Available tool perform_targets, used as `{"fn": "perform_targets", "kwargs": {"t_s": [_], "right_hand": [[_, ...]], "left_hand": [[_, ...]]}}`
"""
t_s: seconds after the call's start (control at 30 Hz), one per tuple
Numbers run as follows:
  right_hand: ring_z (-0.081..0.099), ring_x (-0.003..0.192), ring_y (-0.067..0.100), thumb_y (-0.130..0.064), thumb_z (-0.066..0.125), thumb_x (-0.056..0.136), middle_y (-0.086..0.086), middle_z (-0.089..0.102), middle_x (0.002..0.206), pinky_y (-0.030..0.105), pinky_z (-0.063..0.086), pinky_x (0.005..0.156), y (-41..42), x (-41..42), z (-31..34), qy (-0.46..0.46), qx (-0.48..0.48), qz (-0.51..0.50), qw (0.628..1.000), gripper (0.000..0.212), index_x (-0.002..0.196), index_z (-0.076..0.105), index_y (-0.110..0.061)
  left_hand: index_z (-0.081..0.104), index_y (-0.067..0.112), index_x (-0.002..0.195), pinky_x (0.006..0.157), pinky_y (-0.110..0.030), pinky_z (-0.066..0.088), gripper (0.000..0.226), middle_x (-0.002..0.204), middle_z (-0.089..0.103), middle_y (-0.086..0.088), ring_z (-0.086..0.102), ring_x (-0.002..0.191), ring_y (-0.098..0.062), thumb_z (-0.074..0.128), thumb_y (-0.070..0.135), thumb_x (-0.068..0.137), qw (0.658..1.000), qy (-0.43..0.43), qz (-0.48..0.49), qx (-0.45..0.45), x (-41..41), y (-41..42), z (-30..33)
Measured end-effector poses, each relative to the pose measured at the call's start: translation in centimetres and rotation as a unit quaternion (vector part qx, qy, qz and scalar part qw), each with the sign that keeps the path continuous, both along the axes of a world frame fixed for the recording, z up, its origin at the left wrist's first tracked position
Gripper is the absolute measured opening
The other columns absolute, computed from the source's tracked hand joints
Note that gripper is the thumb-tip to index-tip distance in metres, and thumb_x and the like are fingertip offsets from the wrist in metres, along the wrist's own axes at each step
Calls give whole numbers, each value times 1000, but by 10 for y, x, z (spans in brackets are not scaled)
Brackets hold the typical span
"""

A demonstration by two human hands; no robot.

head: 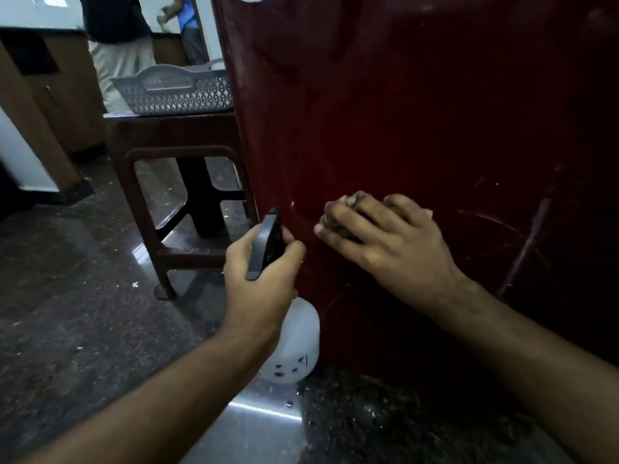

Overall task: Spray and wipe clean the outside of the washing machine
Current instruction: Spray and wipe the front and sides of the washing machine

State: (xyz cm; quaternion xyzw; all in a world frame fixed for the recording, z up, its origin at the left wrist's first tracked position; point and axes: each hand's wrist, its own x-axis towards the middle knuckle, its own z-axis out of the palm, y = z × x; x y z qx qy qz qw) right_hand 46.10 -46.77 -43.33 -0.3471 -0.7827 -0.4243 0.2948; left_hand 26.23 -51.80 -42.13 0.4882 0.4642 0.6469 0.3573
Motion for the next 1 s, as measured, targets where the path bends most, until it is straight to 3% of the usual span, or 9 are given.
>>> {"fn": "perform_targets", "kwargs": {"t_s": [0.1, 0.2, 0.3, 0.4, 0.47, 0.63, 0.83, 1.0], "right_hand": [[50, 125, 24, -26, 49, 109, -1, 60, 143, 41, 37, 95, -12, 17, 38, -2, 82, -49, 995, 33, 138, 62, -33], [45, 124, 24, -29, 51, 110, 0, 59, 145, 40, 37, 94, -22, 23, 54, 19, 118, -75, 990, 31, 139, 62, -31], [45, 134, 26, -24, 45, 109, 4, 49, 155, 41, 37, 99, -27, 50, 23, -106, 72, -73, 989, 42, 151, 49, -27], [46, 137, 28, -25, 45, 108, 4, 41, 161, 45, 40, 99, -44, 89, 23, -177, 42, -84, 980, 50, 157, 38, -28], [45, 132, 31, -26, 49, 106, 6, 46, 157, 47, 40, 93, -59, 113, 30, -155, 31, -110, 981, 48, 154, 45, -27], [58, 112, 40, -24, 55, 107, 11, 60, 140, 51, 50, 87, -104, 177, 52, 16, 29, -163, 986, 34, 141, 62, -22], [54, 99, 44, -14, 59, 103, 17, 63, 130, 44, 44, 88, -139, 206, 64, 63, 77, -171, 980, 29, 130, 69, -13], [54, 99, 41, -14, 61, 102, 17, 64, 129, 46, 47, 85, -118, 206, 72, 76, 113, -151, 979, 27, 127, 70, -13]], "left_hand": [[63, 15, 78, 45, -30, 40, 19, 72, 56, -10, 53, 65, -23, 68, 0, 90, 999, -2, -30, -45, 9, -6, -2], [63, 17, 76, 47, -31, 43, 17, 69, 55, -8, 53, 65, -23, 70, 5, 87, 996, 10, -44, -73, 24, -8, -9], [60, 20, 70, 54, -40, 45, 19, 61, 53, 2, 51, 60, -22, 71, 10, 82, 992, 54, -99, -61, 38, -20, -19], [60, 15, 70, 54, -38, 43, 18, 58, 51, 5, 49, 58, -17, 71, 7, 82, 984, 93, -140, -56, 53, -33, -21], [60, 10, 73, 53, -37, 43, 16, 59, 51, 2, 49, 58, -19, 71, 5, 83, 981, 99, -160, -54, 70, -36, -17], [59, 4, 78, 53, -37, 43, 13, 61, 49, 1, 48, 58, -20, 69, 2, 87, 967, 96, -234, -12, 126, -44, -3], [58, 2, 80, 54, -40, 45, 12, 64, 50, -4, 49, 61, -22, 68, 2, 88, 966, 76, -247, 13, 161, -49, 11], [64, 11, 78, 57, -33, 48, 12, 69, 61, -14, 60, 66, -23, 70, 7, 88, 963, 97, -253, 1, 163, -53, 11]]}}
